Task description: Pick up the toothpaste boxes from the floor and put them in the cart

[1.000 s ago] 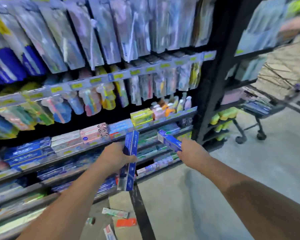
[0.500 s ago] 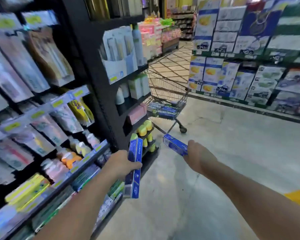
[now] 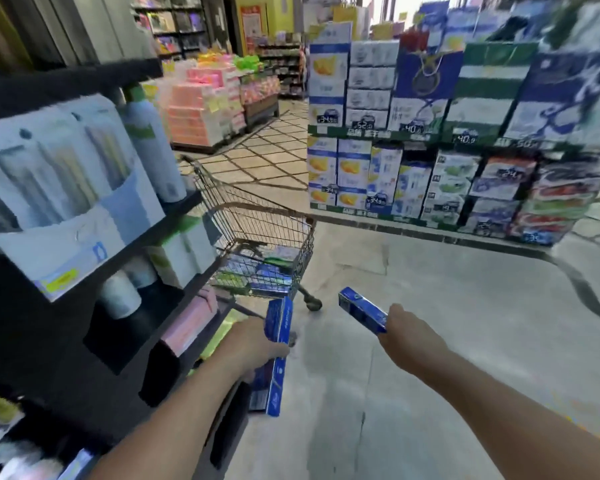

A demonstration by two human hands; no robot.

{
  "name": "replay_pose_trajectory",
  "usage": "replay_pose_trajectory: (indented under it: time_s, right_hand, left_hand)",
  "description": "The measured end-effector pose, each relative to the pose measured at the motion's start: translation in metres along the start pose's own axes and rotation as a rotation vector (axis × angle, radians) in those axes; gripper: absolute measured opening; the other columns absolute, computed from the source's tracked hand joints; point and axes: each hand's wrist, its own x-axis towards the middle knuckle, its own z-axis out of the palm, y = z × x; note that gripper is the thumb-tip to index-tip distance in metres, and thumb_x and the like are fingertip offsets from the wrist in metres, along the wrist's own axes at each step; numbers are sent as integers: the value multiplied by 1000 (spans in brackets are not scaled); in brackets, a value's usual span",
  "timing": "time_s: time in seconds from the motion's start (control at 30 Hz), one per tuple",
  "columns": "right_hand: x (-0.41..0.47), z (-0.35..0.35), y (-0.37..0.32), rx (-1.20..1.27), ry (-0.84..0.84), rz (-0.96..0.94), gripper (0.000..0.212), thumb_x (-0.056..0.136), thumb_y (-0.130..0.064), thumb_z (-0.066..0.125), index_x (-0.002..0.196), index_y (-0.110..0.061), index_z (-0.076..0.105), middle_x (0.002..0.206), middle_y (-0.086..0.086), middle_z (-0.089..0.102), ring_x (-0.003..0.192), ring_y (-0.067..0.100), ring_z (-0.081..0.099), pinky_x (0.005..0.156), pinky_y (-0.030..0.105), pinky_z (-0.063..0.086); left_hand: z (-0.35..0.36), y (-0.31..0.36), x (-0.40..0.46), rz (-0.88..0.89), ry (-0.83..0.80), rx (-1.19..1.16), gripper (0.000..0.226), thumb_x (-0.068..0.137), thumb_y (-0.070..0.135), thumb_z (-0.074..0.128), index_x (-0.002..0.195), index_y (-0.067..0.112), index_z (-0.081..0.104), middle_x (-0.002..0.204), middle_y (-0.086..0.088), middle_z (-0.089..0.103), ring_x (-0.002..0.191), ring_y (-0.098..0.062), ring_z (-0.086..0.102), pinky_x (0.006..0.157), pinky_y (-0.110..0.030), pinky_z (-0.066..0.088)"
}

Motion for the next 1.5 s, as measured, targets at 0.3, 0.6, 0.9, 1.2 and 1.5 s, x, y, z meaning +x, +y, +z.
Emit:
replay_pose_trajectory:
  time_s: [0.3, 0.6, 0.9, 1.2, 1.5]
  right_hand:
    - [172, -39, 4, 18, 31, 16, 16, 95, -23, 49, 97, -14, 35, 94, 8, 56, 75, 28, 48, 62, 32, 38]
    - [368, -58, 36, 48, -91, -27, 17, 94, -23, 48, 107, -15, 41, 104, 6, 59, 79, 24, 51, 64, 32, 41]
    - [530, -53, -22, 14, -188, -238, 21, 93, -17, 47, 113, -13, 43, 106, 8, 61, 90, 28, 61, 67, 31, 43]
    - [660, -22, -135, -59, -274, -364, 22, 94, -18, 48, 114, -11, 44, 113, 11, 60, 102, 31, 60, 69, 30, 38]
    - [749, 37, -257, -94, -425, -557, 23, 94, -15, 49, 113, -3, 45, 114, 16, 58, 102, 34, 58, 75, 33, 41]
  left_hand:
    - [-33, 101, 192, 55, -74, 82, 40, 79, 42, 75, 97, 9, 63, 79, -9, 71, 58, -22, 69, 47, -31, 56]
    - [-25, 181, 344, -51, -65, 41, 45, 74, 42, 78, 97, 5, 68, 85, -13, 74, 73, -28, 72, 69, -45, 61]
    - [-56, 204, 451, -198, -3, -21, 30, 78, 41, 75, 78, 14, 61, 80, -6, 69, 69, -21, 66, 63, -32, 55]
    - [-131, 146, 567, -365, 65, -138, 37, 77, 48, 75, 84, 15, 61, 81, -5, 64, 66, -16, 62, 46, -24, 39]
    - [-179, 66, 646, -541, 136, -241, 38, 77, 47, 75, 87, 11, 70, 83, -8, 70, 71, -21, 67, 61, -34, 56]
